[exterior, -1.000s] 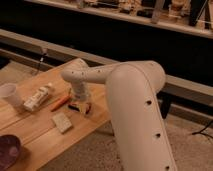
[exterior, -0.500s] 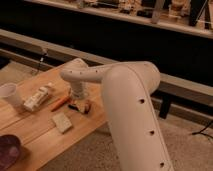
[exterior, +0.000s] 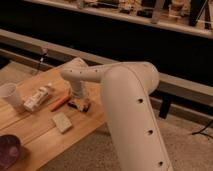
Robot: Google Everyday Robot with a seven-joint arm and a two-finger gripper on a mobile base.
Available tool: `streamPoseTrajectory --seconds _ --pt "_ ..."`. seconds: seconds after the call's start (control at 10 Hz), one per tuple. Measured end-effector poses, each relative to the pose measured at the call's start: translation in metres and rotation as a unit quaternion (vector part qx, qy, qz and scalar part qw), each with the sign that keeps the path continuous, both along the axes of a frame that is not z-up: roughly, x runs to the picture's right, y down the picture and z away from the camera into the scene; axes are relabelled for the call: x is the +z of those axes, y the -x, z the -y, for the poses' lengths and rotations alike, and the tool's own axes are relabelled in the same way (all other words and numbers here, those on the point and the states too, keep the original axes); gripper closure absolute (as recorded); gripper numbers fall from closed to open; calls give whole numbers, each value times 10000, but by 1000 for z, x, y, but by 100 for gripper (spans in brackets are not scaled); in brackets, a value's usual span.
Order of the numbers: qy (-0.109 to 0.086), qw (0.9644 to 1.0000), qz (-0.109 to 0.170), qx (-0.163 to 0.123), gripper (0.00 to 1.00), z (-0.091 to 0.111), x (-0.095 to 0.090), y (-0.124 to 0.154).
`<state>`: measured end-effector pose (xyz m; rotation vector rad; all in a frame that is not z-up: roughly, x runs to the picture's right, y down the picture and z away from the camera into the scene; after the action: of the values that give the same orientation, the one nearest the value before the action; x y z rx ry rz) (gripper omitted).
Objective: Place the eraser in the ceramic cup
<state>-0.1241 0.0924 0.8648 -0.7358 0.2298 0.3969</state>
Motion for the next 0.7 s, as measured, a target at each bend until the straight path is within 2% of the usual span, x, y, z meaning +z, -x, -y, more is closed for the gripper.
streamPoseTrajectory --seconds 0.2,0.4,0.5,0.7 --pt "2 10000 -13 92 80 1 0 -1" --pt "-6 9999 -39 133 97 3 -1 -3" --pt "-13 9999 -60 150 100 4 -1 -5" --pt "-87 9996 -114 238 100 10 -3 -9"
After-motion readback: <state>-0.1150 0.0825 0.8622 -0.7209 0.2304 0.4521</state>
